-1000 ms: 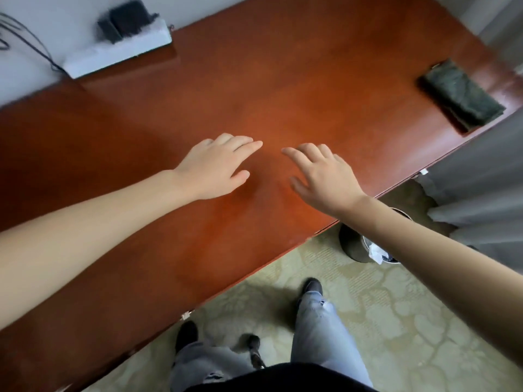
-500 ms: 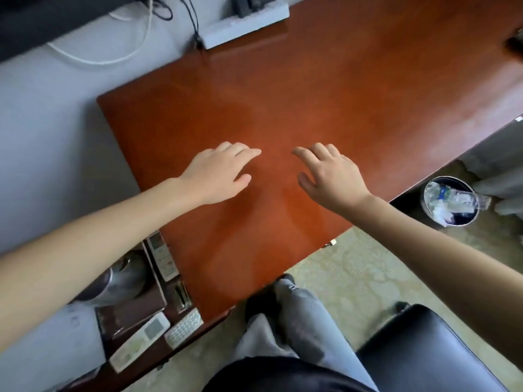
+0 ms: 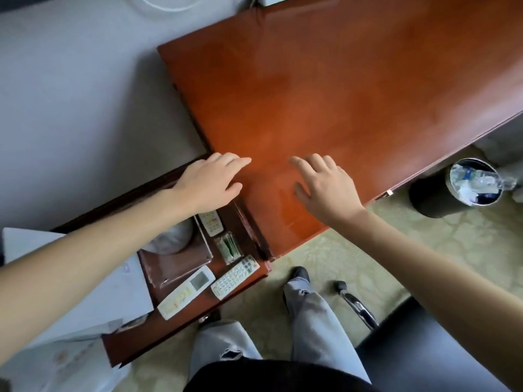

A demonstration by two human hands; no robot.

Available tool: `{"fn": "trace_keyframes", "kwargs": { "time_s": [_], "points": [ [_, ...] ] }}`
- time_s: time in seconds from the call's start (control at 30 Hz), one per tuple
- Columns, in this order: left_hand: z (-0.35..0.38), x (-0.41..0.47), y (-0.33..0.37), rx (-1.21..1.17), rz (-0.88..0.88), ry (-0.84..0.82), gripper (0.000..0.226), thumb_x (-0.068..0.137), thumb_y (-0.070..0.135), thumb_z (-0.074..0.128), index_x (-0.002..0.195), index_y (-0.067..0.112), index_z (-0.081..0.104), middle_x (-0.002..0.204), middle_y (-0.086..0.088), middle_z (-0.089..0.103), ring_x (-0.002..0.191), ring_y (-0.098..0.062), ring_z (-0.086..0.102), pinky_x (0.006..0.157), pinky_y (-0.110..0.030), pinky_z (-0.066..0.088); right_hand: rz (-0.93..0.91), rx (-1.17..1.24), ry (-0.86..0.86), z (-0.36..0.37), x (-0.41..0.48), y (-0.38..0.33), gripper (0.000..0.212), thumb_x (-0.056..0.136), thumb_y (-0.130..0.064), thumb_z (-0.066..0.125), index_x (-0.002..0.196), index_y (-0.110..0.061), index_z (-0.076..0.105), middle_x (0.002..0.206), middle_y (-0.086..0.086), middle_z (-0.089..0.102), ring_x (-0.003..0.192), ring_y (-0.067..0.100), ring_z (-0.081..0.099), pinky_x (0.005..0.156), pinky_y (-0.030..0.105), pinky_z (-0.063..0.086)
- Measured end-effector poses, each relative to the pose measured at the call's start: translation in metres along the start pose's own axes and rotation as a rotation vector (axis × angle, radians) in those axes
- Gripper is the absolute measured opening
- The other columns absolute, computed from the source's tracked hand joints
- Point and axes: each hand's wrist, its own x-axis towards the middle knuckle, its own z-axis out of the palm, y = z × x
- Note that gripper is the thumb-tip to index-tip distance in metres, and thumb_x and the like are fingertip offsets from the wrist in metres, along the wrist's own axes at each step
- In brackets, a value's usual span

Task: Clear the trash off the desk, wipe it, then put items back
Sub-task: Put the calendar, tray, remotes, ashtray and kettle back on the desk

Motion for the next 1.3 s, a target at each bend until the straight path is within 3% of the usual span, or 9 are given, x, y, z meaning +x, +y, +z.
{"fn": "trace_keyframes", "kwargs": {
  "time_s": [0.27, 0.43, 0.63, 0.73, 0.83, 0.93, 1.13, 1.23, 1.3],
  "points": [
    [0.05, -0.096, -0.053, -0.134, 0.103, 0.03, 0.048, 0.094, 0.027, 0.045, 0.141, 0.021, 0.037, 0.142, 0.003, 0.041, 0.125, -0.019, 0.039, 0.087, -0.036, 0.042, 0.125, -0.02, 0.096, 0.042, -0.052, -0.122, 0.04, 0.085, -0.023, 0.043, 0.121, -0.011, 0.056, 0.103, 0.01, 0.061, 0.087, 0.031, 0.055, 0.066, 0.035, 0.048],
    [0.102, -0.141, -0.073, -0.12, 0.049, 0.148, 0.045, 0.09, 0.031, 0.052, 0.133, 0.016, 0.047, 0.137, -0.003, 0.047, 0.123, -0.025, 0.042, 0.097, -0.041, 0.034, 0.174, 0.008, -0.049, 0.105, -0.086, -0.169, 0.04, 0.084, -0.018, 0.059, 0.123, -0.008, 0.056, 0.107, 0.013, 0.061, 0.092, 0.034, 0.056, 0.069, 0.04, 0.052],
    [0.126, -0.156, -0.1, 0.026, -0.254, 0.314, 0.071, 0.081, 0.048, 0.059, 0.139, 0.014, 0.036, 0.15, -0.014, 0.026, 0.135, -0.037, 0.024, 0.108, -0.058, 0.014, 0.348, 0.08, -0.297, 0.177, -0.102, -0.191, 0.054, 0.091, -0.031, 0.053, 0.139, -0.013, 0.037, 0.132, 0.011, 0.048, 0.12, 0.031, 0.042, 0.086, 0.04, 0.045],
    [0.116, -0.149, -0.114, -0.071, -0.485, 0.244, 0.096, 0.075, 0.06, 0.061, 0.147, 0.014, 0.017, 0.155, -0.018, 0.007, 0.14, -0.042, 0.007, 0.11, -0.057, 0.008, 0.508, 0.192, -0.335, 0.202, -0.094, -0.196, 0.068, 0.087, -0.038, 0.059, 0.143, -0.014, 0.028, 0.139, 0.014, 0.041, 0.128, 0.033, 0.034, 0.089, 0.041, 0.045],
    [0.116, -0.147, -0.128, -0.269, -0.676, 0.177, 0.107, 0.072, 0.062, 0.065, 0.148, 0.014, 0.008, 0.156, -0.018, 0.007, 0.14, -0.043, 0.009, 0.111, -0.053, 0.01, 0.681, 0.351, -0.353, 0.223, -0.086, -0.196, 0.083, 0.08, -0.042, 0.067, 0.144, -0.014, 0.022, 0.14, 0.015, 0.039, 0.129, 0.034, 0.032, 0.096, 0.045, 0.04],
    [0.129, -0.15, -0.13, -0.482, -0.792, 0.169, 0.104, 0.07, 0.059, 0.068, 0.145, 0.013, 0.014, 0.15, -0.014, 0.026, 0.135, -0.038, 0.023, 0.107, -0.05, 0.021, 0.735, 0.368, -0.382, 0.238, -0.085, -0.195, 0.089, 0.076, -0.04, 0.072, 0.144, -0.013, 0.021, 0.138, 0.015, 0.04, 0.127, 0.033, 0.035, 0.097, 0.048, 0.04],
    [0.14, -0.158, -0.142, -0.392, -0.731, 0.168, 0.074, 0.072, 0.035, 0.074, 0.134, 0.023, 0.034, 0.136, -0.012, 0.039, 0.127, -0.035, 0.03, 0.096, -0.047, 0.033, 0.732, 0.358, -0.323, 0.256, -0.086, -0.193, 0.091, 0.073, -0.026, 0.077, 0.144, -0.012, 0.021, 0.136, 0.019, 0.039, 0.123, 0.039, 0.039, 0.098, 0.053, 0.04],
    [0.132, -0.15, -0.158, -0.402, -0.663, 0.066, 0.066, 0.077, 0.013, 0.068, 0.132, 0.023, 0.032, 0.129, -0.018, 0.044, 0.119, -0.039, 0.042, 0.092, -0.044, 0.039, 0.726, 0.366, -0.317, 0.263, -0.089, -0.189, 0.085, 0.075, -0.021, 0.075, 0.141, -0.011, 0.023, 0.131, 0.021, 0.043, 0.117, 0.039, 0.046, 0.094, 0.053, 0.044],
    [0.125, -0.144, -0.165, -0.339, -0.597, -0.079, 0.078, 0.078, 0.011, 0.066, 0.141, 0.027, 0.023, 0.131, -0.019, 0.046, 0.119, -0.039, 0.045, 0.093, -0.043, 0.04, 0.725, 0.384, -0.295, 0.265, -0.09, -0.189, 0.079, 0.078, -0.017, 0.072, 0.141, -0.012, 0.024, 0.13, 0.02, 0.044, 0.118, 0.038, 0.045, 0.094, 0.052, 0.043]
  ]
}}
